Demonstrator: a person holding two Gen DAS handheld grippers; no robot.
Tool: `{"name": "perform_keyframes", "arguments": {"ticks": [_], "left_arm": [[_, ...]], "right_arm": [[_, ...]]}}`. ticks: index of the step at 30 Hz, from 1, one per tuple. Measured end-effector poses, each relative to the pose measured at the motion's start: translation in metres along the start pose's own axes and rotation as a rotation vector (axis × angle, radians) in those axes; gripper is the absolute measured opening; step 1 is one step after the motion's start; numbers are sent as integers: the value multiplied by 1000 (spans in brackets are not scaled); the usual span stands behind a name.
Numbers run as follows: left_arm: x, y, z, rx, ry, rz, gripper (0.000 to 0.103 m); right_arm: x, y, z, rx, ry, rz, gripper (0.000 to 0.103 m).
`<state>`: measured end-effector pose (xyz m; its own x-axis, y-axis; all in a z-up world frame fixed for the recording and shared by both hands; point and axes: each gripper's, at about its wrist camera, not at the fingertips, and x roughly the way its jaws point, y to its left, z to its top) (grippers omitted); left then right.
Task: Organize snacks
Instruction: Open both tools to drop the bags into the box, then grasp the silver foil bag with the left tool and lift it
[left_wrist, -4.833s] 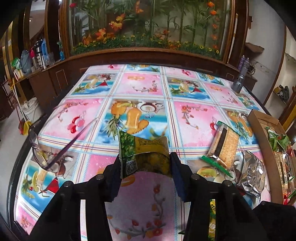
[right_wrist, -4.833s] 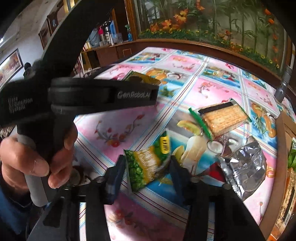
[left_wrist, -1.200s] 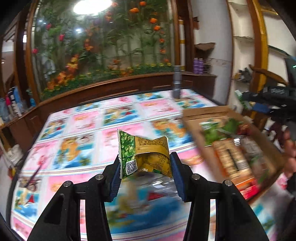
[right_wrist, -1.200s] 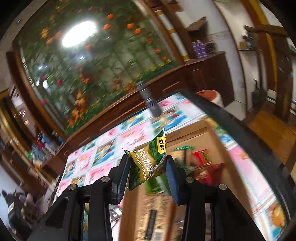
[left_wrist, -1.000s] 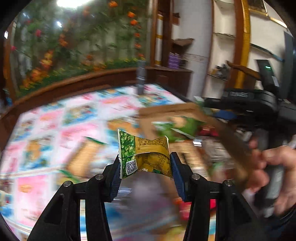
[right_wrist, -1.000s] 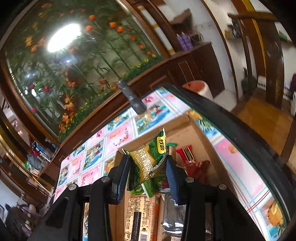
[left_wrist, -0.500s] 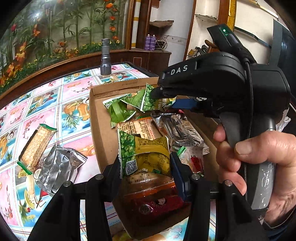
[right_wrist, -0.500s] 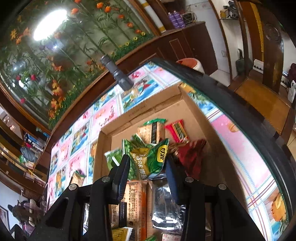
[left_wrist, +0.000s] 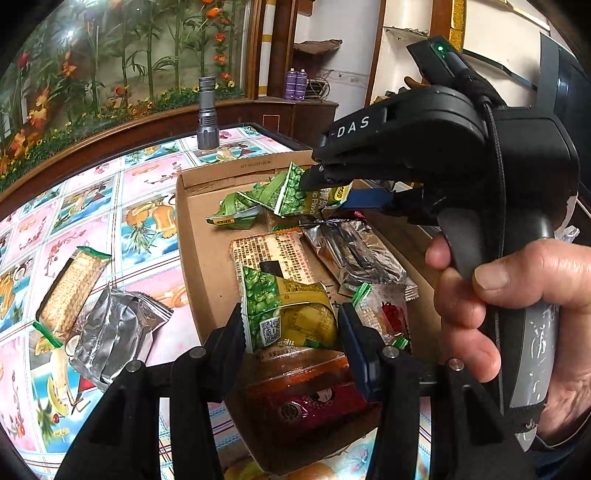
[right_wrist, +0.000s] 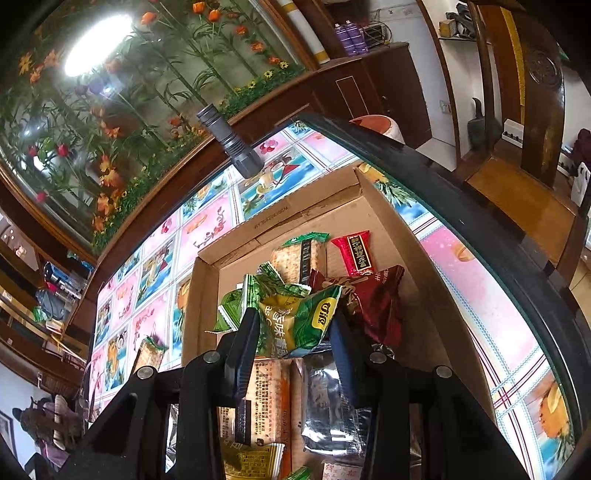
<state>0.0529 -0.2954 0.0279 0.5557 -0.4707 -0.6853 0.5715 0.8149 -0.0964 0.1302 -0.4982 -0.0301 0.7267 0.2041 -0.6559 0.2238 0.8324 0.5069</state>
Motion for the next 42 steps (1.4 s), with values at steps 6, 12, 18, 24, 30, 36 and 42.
{"name": "perform_keyframes", "arguments": {"ticks": [6, 12, 18, 24, 30, 36, 42], "left_arm": [[-2, 0, -1, 0, 0, -5, 48], [-20, 5, 5, 3, -45, -19, 62], [-55, 53, 13, -55, -111, 66, 68], [-32, 118, 5, -199, 34, 107, 68], [-5, 106, -3, -126, 94, 177, 68], [10, 103, -14, -95, 138, 220, 66], [7, 104, -13, -92, 139, 257, 57]], "right_arm": [[-5, 2, 1, 3, -18, -5, 41], [-14, 2, 3, 13, -58, -17, 42], [-21, 6, 4, -1, -102, -17, 42], [-21, 15, 0, -23, -99, 14, 42], [-20, 21, -4, -40, -92, 26, 42], [-20, 23, -5, -47, -89, 31, 42], [-20, 30, -8, -80, -91, 34, 42]]}}
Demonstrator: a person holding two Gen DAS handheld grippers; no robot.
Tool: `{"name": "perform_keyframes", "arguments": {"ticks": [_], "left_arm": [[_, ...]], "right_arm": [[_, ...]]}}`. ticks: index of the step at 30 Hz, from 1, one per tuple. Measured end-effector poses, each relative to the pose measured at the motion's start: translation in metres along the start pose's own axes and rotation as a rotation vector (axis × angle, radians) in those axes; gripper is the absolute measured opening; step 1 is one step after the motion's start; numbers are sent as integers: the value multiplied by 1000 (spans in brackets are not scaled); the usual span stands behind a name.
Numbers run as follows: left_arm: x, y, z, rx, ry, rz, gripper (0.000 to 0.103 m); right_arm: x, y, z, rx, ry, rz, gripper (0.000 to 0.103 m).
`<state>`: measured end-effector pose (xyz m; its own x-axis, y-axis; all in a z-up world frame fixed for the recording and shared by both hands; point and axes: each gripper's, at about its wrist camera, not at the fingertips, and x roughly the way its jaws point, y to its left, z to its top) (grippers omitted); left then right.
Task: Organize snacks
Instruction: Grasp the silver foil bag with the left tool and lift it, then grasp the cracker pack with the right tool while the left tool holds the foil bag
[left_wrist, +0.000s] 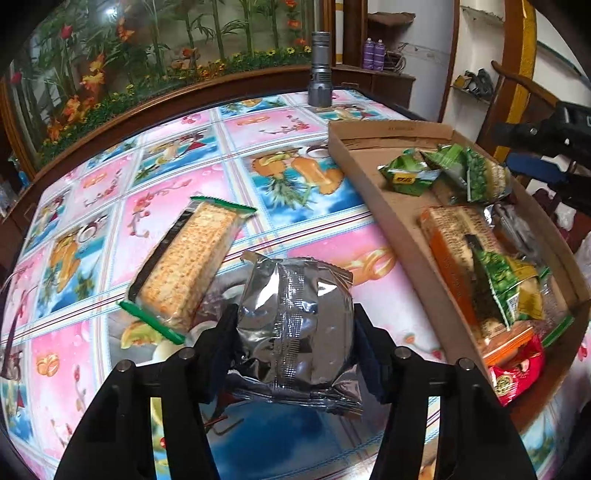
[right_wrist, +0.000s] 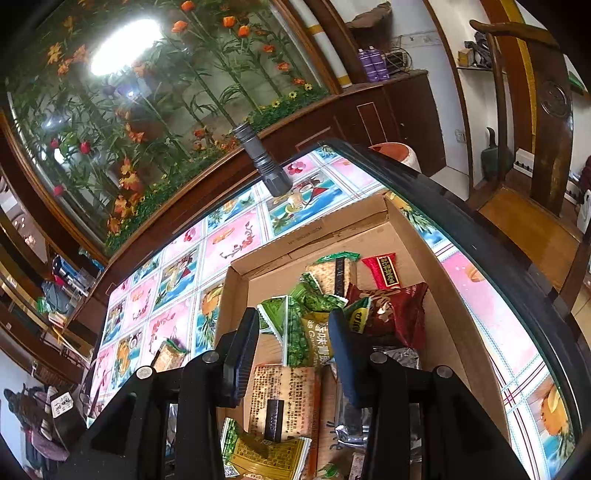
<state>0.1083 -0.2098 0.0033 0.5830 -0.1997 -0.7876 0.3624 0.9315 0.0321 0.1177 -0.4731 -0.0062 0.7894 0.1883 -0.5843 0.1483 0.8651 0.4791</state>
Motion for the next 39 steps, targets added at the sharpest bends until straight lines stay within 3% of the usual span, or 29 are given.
{"name": "perform_keyframes", "arguments": {"ticks": [8, 19, 23, 26, 29, 34, 38, 39], "left_arm": [[-23, 19, -25, -17, 41, -19, 57], [-61, 108, -39, -156, -68, -5, 57], [-65, 137, -35, -202, -89, -11, 57], [-70, 156, -31, -231, -117, 1, 57], [-73, 177, -31, -285, -127, 17, 57], [-79, 207, -35, -391, -140, 38, 57], [-84, 212, -35, -413, -156, 35, 57], [-86, 211, -35, -406, -162, 44, 57]], "right_arm": [[-1, 13, -3, -52, -10, 14, 42], [5, 60, -24, -207, -17, 73, 44], [11, 90, -38, -225, 41, 122, 57], [25, 114, -51, -226, 122, 159, 57], [53, 131, -60, -146, 224, 175, 58], [101, 148, -76, -7, 360, 154, 61], [120, 174, -79, -8, 371, 90, 62], [124, 185, -78, -38, 356, 41, 64]]}}
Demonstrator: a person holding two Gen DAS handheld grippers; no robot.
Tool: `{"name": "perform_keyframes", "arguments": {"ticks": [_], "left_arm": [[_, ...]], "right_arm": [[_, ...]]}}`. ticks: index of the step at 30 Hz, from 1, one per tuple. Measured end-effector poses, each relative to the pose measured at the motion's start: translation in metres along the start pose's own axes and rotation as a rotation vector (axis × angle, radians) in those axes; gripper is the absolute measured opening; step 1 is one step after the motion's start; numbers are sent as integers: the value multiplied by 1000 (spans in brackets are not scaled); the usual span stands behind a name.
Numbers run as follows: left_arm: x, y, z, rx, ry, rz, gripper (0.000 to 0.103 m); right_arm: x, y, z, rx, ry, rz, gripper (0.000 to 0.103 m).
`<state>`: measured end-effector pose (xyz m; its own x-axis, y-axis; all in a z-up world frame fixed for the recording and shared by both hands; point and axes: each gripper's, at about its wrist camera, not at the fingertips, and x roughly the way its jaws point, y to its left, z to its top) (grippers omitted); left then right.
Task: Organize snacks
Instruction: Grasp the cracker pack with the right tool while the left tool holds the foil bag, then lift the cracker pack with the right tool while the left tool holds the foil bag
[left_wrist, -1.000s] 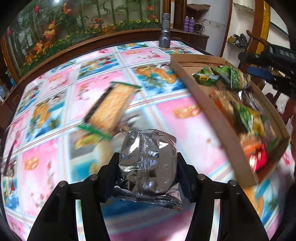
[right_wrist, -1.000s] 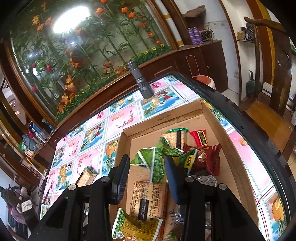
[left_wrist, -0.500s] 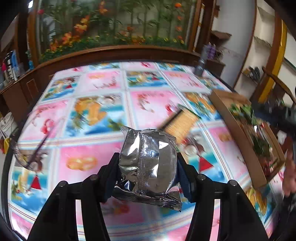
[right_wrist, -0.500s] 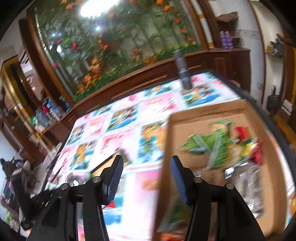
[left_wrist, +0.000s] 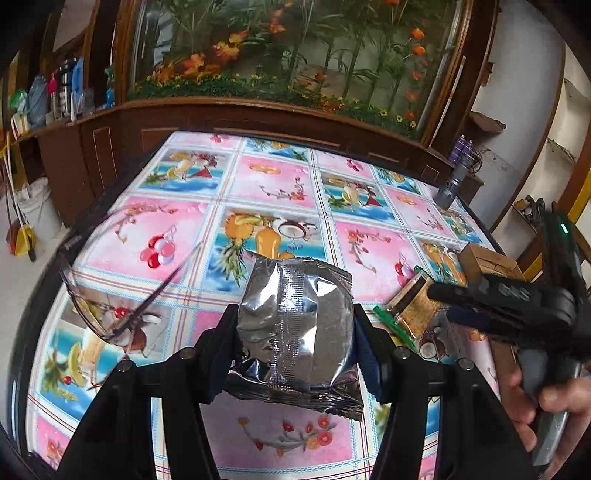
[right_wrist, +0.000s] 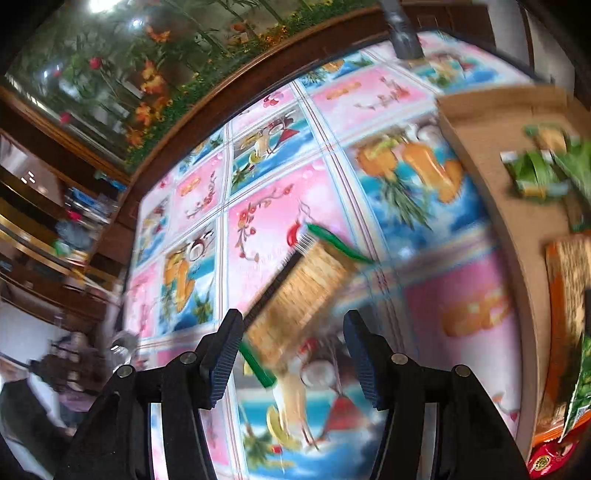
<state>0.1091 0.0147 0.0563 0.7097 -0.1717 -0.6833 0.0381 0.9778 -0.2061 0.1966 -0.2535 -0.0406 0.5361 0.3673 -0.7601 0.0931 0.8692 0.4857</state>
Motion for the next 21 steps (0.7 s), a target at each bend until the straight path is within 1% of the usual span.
{"name": "perform_keyframes", "arguments": {"ticks": [2, 4, 7, 8, 9, 10, 11, 12, 13, 15, 17, 20, 21], "left_arm": [[-2, -1, 0, 5, -10, 3, 57], [-1, 2, 0, -9, -2, -9, 57], [1, 1, -1, -7, 4, -7, 57], [1, 0, -1, -2, 7, -8, 57], [1, -1, -2, 2, 7, -9, 57], [1, -3, -2, 8, 4, -6, 57], [1, -4, -3, 12, 2, -4, 57], [1, -5, -3, 16, 2, -5, 57], [1, -5, -4, 18, 3, -6, 57], [4, -7, -5, 19, 12, -15, 57], [7, -10, -7, 16, 26, -39, 57], [9, -18, -11, 25, 27, -74, 57], [9, -21, -12, 32, 23, -80, 57]], "right_arm": [[6, 10, 5, -5, -13, -47, 68], [18, 17, 11, -25, 9, -113, 68], [32, 23, 14, -52, 18, -168, 68], [39, 29, 12, -101, 24, -204, 70], [41, 35, 10, -150, 18, -227, 70], [46, 41, 6, -214, 33, -243, 70], [46, 44, 2, -248, 27, -252, 66], [45, 44, -3, -279, 21, -256, 55], [43, 42, -8, -312, 14, -256, 51], [36, 36, -17, -362, -2, -256, 50], [25, 25, -26, -375, -21, -250, 50], [5, 5, -40, -356, -60, -190, 50], [-3, -1, -44, -348, -95, -144, 50]]}}
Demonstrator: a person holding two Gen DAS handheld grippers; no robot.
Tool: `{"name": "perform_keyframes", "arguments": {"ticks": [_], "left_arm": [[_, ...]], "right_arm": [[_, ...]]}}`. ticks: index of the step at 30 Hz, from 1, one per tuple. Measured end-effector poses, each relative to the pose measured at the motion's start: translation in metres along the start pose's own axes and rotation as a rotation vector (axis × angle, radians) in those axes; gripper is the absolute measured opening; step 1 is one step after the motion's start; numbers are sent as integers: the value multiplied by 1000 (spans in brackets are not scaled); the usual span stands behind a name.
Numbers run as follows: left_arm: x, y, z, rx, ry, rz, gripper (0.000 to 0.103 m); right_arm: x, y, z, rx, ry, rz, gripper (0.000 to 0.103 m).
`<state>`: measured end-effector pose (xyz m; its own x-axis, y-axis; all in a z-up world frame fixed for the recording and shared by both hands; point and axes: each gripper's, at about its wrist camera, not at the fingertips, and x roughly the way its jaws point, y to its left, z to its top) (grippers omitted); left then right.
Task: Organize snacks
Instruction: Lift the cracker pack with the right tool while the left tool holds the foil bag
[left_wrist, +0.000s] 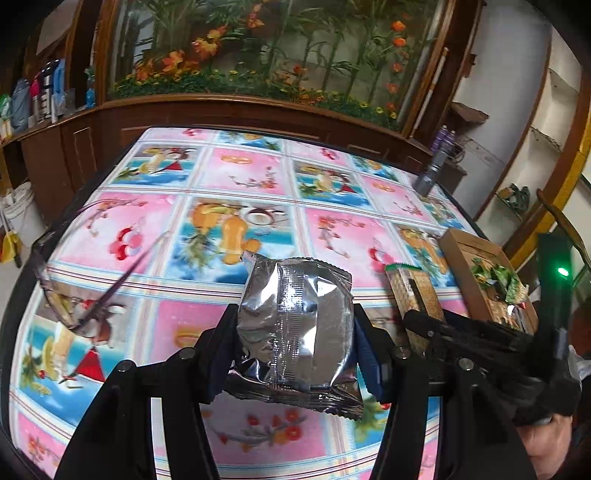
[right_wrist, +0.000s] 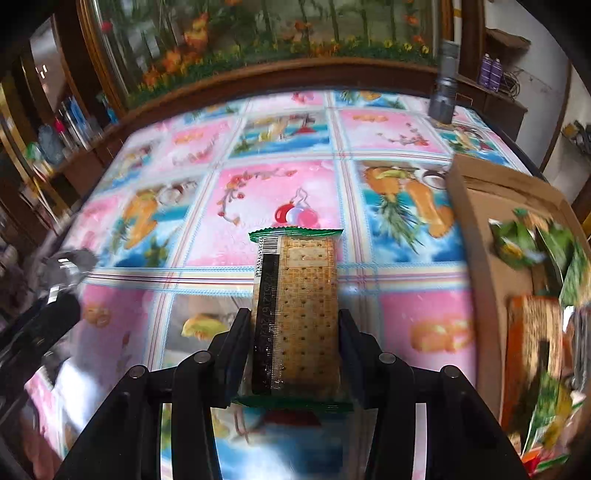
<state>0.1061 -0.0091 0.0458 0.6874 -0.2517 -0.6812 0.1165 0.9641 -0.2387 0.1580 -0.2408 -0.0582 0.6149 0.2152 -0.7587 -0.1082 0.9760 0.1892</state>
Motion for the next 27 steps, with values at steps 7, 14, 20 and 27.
{"name": "perform_keyframes", "arguments": {"ticks": [7, 14, 20, 27], "left_arm": [[1, -20, -8, 67, -40, 47, 57], [2, -31, -11, 125, -64, 78, 57], [5, -34, -13, 139, -56, 78, 57], [4, -27, -10, 104, -56, 64, 57]], "right_arm": [[-17, -16, 0, 26, -92, 111, 50], [-25, -11, -3, 39, -80, 185, 50], [-41, -5, 0, 2, -154, 158, 50], [-40, -8, 2, 15, -154, 161, 50]]}}
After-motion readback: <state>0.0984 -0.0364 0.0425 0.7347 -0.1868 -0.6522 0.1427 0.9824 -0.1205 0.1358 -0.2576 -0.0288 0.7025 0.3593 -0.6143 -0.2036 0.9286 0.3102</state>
